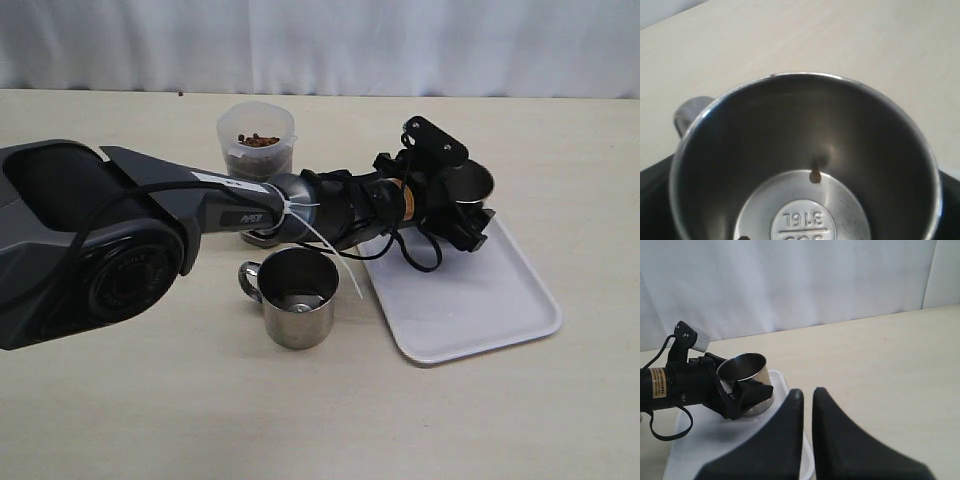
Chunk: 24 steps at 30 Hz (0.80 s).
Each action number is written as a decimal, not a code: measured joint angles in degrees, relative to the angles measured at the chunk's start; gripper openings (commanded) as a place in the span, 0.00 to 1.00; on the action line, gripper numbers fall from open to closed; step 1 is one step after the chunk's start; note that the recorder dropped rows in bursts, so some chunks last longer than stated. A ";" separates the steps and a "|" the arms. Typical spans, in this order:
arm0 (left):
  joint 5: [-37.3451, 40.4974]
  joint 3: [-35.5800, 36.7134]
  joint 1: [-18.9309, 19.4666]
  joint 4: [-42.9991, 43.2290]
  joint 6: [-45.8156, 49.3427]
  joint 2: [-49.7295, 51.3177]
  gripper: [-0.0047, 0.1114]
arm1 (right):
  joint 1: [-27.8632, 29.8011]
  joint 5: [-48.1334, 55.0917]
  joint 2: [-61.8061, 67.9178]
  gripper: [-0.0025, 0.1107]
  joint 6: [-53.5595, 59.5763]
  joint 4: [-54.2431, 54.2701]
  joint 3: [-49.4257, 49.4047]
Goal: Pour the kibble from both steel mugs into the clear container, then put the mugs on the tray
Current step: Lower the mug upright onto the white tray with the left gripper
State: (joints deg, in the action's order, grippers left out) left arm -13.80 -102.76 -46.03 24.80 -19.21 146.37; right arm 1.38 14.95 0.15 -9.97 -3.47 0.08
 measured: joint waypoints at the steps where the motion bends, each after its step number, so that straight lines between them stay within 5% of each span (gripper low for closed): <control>1: 0.00 0.00 0.00 0.00 -0.22 0.00 0.75 | 0.00 0.00 0.00 0.06 0.00 0.00 0.00; 24: 18.59 0.00 -3.23 0.10 -3.00 -10.73 0.77 | 0.00 0.00 0.00 0.06 0.00 0.11 0.00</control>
State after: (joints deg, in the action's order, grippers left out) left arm 4.79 -102.76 -49.26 24.90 -22.21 135.63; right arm 1.38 14.95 0.15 -9.97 -3.36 0.08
